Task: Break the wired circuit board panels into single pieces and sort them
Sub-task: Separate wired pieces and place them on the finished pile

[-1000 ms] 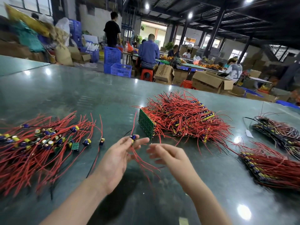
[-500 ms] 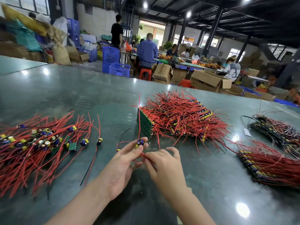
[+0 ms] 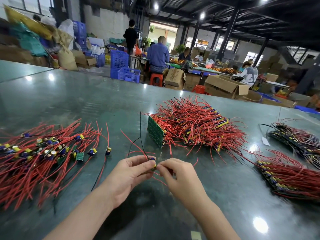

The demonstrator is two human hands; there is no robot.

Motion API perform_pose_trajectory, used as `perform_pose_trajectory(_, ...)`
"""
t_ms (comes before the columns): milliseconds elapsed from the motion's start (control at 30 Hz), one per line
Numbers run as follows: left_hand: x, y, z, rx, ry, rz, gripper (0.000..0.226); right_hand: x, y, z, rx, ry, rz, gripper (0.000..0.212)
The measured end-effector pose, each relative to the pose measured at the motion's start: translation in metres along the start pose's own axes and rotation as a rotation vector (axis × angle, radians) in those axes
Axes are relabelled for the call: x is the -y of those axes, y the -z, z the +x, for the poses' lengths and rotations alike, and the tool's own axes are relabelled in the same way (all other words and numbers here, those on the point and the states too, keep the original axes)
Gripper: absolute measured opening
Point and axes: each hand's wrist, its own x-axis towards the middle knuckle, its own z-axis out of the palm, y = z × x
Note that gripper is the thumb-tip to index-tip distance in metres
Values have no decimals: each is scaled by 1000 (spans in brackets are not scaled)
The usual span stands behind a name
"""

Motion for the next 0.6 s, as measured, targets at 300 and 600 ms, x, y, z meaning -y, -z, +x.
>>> perform_pose_trajectory(300, 4, -9, 0, -138, -102, -120, 13, 14, -4, -1, 150, -345, 468, 29)
perform_pose_trajectory(600, -12, 0, 3, -127, 19, -129, 7, 11, 0, 3, 181, -415, 686, 25)
